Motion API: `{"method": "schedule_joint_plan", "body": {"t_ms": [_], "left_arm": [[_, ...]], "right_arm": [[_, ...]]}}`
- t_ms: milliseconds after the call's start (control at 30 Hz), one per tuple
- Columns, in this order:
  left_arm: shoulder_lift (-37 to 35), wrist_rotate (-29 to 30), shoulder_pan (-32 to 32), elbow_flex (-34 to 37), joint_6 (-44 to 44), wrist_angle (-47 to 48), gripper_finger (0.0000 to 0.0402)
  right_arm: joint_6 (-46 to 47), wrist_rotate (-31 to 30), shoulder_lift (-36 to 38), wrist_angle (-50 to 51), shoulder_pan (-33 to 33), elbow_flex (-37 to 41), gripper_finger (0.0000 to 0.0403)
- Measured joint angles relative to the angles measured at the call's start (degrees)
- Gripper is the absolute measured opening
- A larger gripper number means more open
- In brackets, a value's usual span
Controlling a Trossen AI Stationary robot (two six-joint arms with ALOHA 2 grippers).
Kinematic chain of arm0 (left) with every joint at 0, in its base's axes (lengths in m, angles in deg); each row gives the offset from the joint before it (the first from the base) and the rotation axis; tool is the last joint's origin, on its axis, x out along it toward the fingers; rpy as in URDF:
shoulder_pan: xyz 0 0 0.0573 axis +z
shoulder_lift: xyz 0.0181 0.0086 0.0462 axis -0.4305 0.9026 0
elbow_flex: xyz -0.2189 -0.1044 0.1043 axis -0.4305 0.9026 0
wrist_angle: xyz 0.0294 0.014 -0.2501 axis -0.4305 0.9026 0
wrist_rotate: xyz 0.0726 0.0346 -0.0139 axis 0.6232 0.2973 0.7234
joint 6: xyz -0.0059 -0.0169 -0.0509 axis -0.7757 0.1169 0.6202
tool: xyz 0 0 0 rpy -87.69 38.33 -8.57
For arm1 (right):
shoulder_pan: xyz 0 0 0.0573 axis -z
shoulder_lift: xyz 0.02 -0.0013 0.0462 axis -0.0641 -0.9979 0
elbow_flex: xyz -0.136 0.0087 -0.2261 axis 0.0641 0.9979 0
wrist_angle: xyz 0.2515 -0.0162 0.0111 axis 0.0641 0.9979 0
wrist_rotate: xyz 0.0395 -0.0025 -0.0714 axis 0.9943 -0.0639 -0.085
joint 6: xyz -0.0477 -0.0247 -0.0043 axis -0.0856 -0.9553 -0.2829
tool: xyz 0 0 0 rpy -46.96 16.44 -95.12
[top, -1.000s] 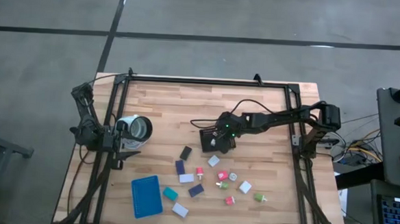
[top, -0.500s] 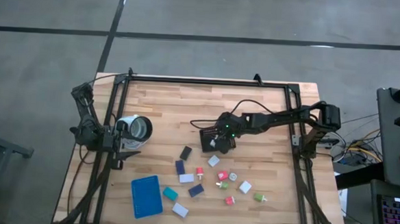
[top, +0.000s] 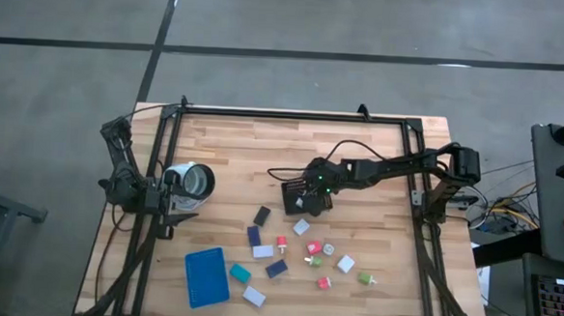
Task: Pick & Place Office items
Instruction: Put the blue charger adapter into the black bin
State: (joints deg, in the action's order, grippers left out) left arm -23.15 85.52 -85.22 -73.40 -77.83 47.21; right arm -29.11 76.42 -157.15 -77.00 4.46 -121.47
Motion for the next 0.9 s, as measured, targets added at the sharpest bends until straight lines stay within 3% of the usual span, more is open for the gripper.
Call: {"method": "schedule_joint_plan", "body": {"t_ms": [333,500,900], "left_arm": [[0.0,0.0,0.0,0.0,0.0,0.0,0.0225],[0.0,0.0,0.0,0.0,0.0,0.0,0.0225],[0.0,0.0,0.0,0.0,0.0,0.0,0.0225]], "right_arm": [[-4.1,0.1,5.0,-0.2,-1.1,-1.6,0.0244],[-1.7,-0.2,9.5,0.0,-2.7,-1.7,0.0244],[0.5,-9.6,12.7,2.9,-11.7,-1.7,0.0244]]}}
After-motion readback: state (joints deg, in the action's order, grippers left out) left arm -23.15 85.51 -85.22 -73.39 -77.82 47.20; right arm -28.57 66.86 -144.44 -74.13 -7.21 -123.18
